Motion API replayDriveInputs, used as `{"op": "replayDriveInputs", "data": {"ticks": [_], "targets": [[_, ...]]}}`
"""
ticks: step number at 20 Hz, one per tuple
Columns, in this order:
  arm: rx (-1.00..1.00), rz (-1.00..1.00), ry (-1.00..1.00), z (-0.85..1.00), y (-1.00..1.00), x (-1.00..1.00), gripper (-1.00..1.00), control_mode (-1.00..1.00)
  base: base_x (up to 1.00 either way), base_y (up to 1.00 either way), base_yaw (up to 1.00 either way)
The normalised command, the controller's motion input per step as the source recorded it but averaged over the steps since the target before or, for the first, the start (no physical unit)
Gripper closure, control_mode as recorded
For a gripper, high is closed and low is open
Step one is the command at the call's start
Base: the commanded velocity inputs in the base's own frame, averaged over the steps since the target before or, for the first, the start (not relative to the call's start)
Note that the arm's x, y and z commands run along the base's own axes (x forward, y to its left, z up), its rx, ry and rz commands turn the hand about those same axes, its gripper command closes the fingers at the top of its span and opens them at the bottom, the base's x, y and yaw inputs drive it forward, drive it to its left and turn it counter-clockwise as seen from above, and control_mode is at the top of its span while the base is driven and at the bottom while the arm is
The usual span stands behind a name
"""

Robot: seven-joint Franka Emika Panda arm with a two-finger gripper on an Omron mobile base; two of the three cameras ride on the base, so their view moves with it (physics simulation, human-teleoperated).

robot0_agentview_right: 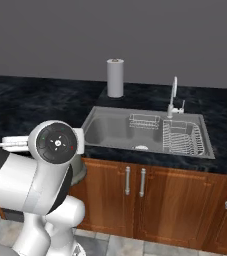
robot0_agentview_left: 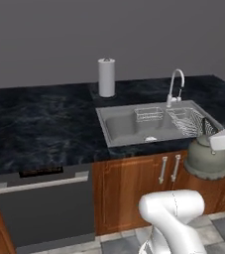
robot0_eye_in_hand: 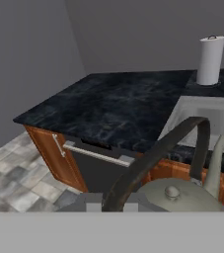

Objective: Open the cabinet, pick the kettle from the cabinet, and place it in the sink.

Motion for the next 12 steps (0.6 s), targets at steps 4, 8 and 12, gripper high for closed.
{"op": "replayDriveInputs", "data": {"ticks": [4, 8, 12], "targets": [[0.00, 0.00, 0.00, 0.00, 0.00, 0.00, 1.00, 1.00, 0.36, 0.53, -0.06], [0.00, 0.00, 0.00, 0.00, 0.00, 0.00, 1.00, 1.00, 0.35, 0.52, -0.02], [0.00, 0.00, 0.00, 0.00, 0.00, 0.00, 1.00, 1.00, 0.39, 0.35, 0.00]]}}
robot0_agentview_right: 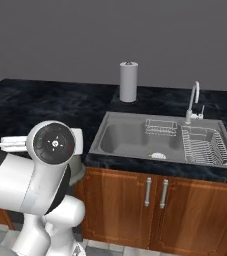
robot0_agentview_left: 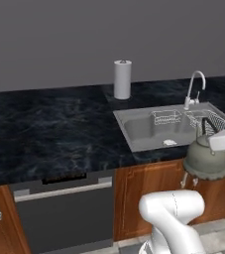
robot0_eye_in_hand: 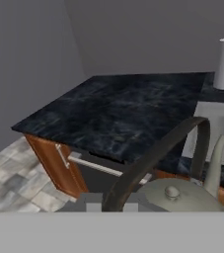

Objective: Open the cabinet, pick the kettle from the cabinet, and place it in the sink.

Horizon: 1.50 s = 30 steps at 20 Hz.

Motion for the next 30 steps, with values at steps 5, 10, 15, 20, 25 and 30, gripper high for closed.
{"op": "replayDriveInputs", "data": {"ticks": [5, 10, 15, 20, 25, 30], "targets": [[0.00, 0.00, 0.00, 0.00, 0.00, 0.00, 1.00, 1.00, 0.49, 0.10, 0.09], [0.00, 0.00, 0.00, 0.00, 0.00, 0.00, 1.00, 1.00, 0.39, -0.02, 0.04], [0.00, 0.00, 0.00, 0.00, 0.00, 0.00, 1.00, 1.00, 0.14, -0.10, 0.00], [0.00, 0.00, 0.00, 0.00, 0.00, 0.00, 1.00, 1.00, 0.05, -0.09, -0.01], [0.00, 0.00, 0.00, 0.00, 0.00, 0.00, 1.00, 1.00, 0.02, -0.01, -0.03], [0.00, 0.00, 0.00, 0.00, 0.00, 0.00, 1.00, 1.00, 0.00, 0.00, 0.00]]}}
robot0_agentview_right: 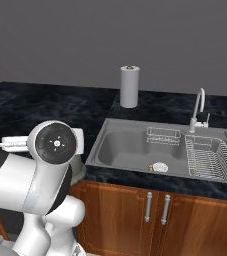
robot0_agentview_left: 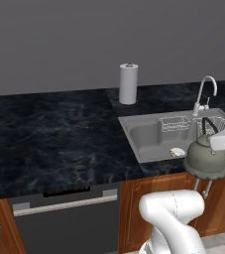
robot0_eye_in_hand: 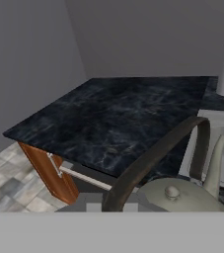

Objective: Open the cabinet, pick the kettle from the cabinet, and place it in the sink.

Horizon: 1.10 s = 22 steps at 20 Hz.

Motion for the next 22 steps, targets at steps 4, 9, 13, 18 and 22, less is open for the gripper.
{"op": "replayDriveInputs", "data": {"ticks": [4, 9, 13, 18, 22], "targets": [[0.00, 0.00, 0.00, 0.00, 0.00, 0.00, 1.00, 1.00, 0.00, 0.00, 0.00], [0.00, 0.00, 0.00, 0.00, 0.00, 0.00, 1.00, 1.00, 0.00, 0.00, 0.00], [0.00, 0.00, 0.00, 0.00, 0.00, 0.00, 1.00, 1.00, 0.00, 0.00, 0.00], [0.00, 0.00, 0.00, 0.00, 0.00, 0.00, 1.00, 1.00, 0.00, 0.00, 0.00], [0.00, 0.00, 0.00, 0.00, 0.00, 0.00, 1.00, -1.00, 0.00, 0.00, 0.00]]}}
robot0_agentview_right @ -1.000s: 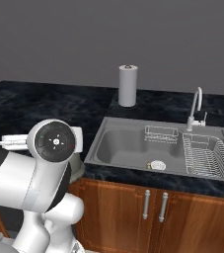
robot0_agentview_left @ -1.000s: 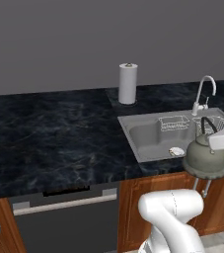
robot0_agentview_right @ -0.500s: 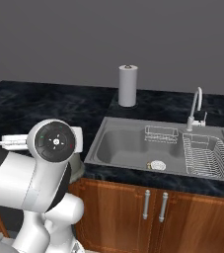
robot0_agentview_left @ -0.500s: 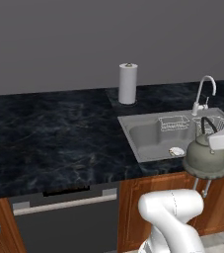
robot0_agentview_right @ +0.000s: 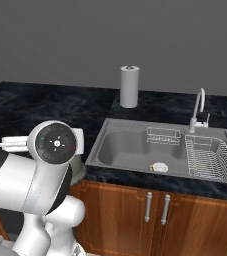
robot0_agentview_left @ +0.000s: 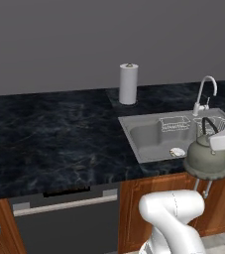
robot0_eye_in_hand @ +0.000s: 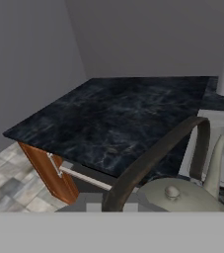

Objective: Open the cabinet, pick the kettle from the cabinet, and place it in the sink.

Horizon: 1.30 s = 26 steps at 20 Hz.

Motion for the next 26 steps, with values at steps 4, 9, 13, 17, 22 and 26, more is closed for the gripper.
{"op": "replayDriveInputs", "data": {"ticks": [4, 9, 13, 17, 22, 26], "targets": [[0.00, 0.00, 0.00, 0.00, 0.00, 0.00, 1.00, -1.00, 0.00, 0.00, 0.00], [0.00, 0.00, 0.00, 0.00, 0.00, 0.00, 1.00, -1.00, 0.00, 0.00, 0.00], [0.00, 0.00, 0.00, 0.00, 0.00, 0.00, 1.00, -1.00, 0.00, 0.00, 0.00], [0.00, 0.00, 0.00, 0.00, 0.00, 0.00, 1.00, -1.00, 0.00, 0.00, 0.00], [0.00, -0.01, -0.05, 0.00, -0.04, -0.05, 1.00, -1.00, 0.00, 0.00, 0.00], [0.00, 0.00, 0.01, 0.01, -0.15, 0.02, 1.00, -1.00, 0.00, 0.00, 0.00]]}}
